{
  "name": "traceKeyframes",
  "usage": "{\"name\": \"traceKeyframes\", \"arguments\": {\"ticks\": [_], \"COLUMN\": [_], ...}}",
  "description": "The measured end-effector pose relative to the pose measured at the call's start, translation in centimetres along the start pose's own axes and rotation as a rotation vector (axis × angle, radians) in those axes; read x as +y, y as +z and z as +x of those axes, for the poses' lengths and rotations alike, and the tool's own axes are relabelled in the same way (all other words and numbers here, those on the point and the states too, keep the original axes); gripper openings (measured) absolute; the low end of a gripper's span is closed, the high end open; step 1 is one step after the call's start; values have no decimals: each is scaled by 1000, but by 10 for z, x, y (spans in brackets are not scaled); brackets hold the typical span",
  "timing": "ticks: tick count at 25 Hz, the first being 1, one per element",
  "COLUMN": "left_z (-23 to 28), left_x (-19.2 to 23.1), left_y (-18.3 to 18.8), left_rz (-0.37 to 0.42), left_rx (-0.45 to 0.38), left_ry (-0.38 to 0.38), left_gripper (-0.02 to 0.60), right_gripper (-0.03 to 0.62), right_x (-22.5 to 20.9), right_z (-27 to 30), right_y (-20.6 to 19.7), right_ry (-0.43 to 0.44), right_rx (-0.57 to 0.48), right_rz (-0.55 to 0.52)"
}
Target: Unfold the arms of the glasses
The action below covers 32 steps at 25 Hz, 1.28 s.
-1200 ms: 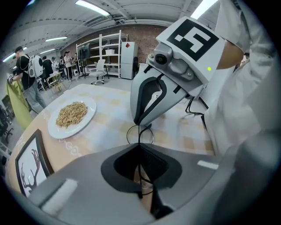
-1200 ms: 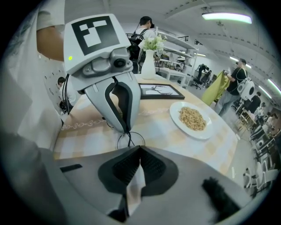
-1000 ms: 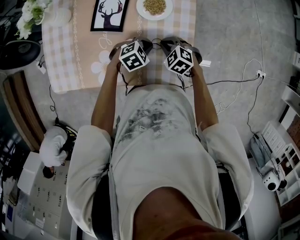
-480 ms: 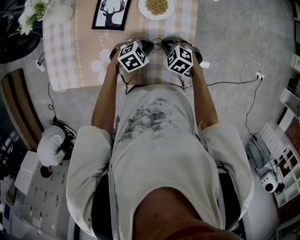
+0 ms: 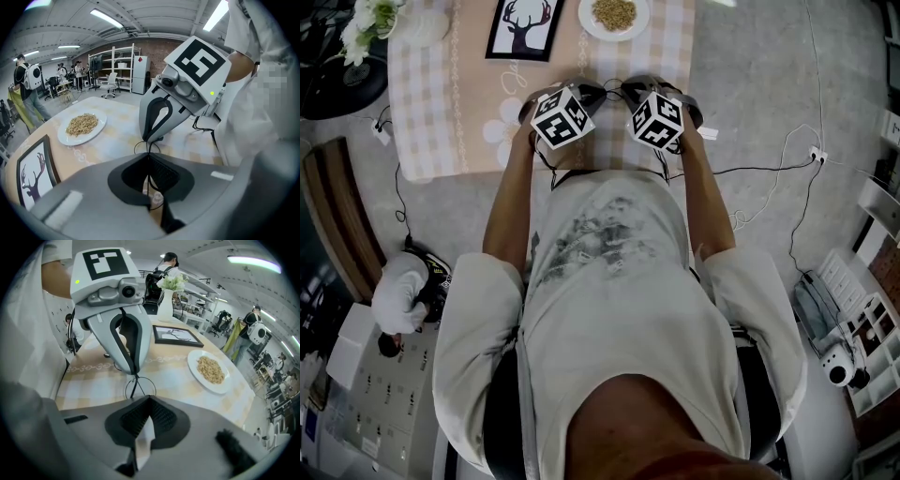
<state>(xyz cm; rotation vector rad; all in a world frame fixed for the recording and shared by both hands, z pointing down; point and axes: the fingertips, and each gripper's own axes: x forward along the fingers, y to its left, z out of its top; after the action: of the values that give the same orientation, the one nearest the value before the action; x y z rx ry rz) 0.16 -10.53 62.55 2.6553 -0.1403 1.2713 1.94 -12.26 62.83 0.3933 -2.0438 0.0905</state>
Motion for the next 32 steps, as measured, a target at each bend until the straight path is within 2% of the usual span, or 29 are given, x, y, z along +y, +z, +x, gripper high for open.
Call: {"name": "traceKeyframes", "arguments": {"ticks": [18,23,26,32], "left_z": [-17,-32,-38,-44], "left_x": [-9,-1,2,4], "left_y": [5,7,7,6], "left_rz": [-11,-50,-35,-71], "left_rx": [-72,-122,-119,-150], "left_ry": [22,57,68,93], "left_gripper": [18,7,6,7], "right_gripper": [17,17,17,17], "right_x": [2,4,4,3], "right_z": [1,1,1,3], "right_y": [1,1,0,1], "right_ry": [-7,-18,-28,-33], "right_rx": [21,34,41,43], "right_rz": [-25,-47,-53,-52]}}
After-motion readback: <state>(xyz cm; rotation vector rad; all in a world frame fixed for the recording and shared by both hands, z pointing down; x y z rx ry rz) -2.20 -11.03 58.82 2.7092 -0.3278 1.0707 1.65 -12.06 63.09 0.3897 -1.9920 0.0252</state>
